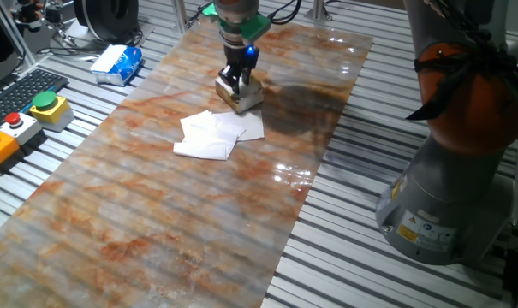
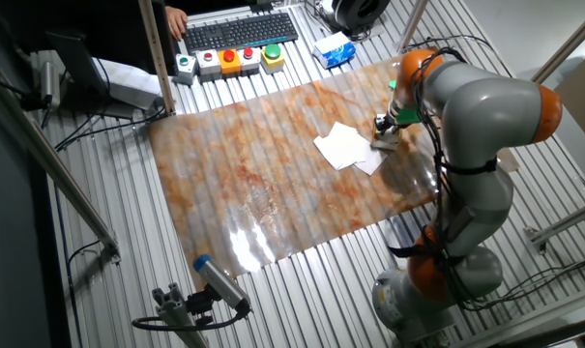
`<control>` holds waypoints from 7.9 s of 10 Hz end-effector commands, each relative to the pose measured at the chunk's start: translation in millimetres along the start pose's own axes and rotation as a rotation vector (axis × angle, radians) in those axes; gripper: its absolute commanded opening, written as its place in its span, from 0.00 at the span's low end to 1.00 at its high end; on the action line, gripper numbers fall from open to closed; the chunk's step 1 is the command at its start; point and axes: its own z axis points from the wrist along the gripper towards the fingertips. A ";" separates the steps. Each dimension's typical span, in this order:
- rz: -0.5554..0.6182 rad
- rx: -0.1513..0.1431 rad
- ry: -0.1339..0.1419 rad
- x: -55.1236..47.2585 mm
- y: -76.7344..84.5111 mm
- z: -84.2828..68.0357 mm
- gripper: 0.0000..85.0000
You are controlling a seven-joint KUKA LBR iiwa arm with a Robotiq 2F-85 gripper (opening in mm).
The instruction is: Pull out a napkin
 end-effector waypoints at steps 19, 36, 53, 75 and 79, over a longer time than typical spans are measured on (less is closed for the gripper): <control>0.079 0.031 0.053 -9.1 25.4 -17.7 0.60; -0.009 0.049 0.057 -4.2 18.4 -8.3 0.40; 0.086 -0.115 0.224 -8.3 55.4 -161.9 0.00; 0.054 -0.211 0.156 3.2 49.8 -173.3 0.00; 0.170 -0.255 0.173 10.8 50.6 -177.7 0.00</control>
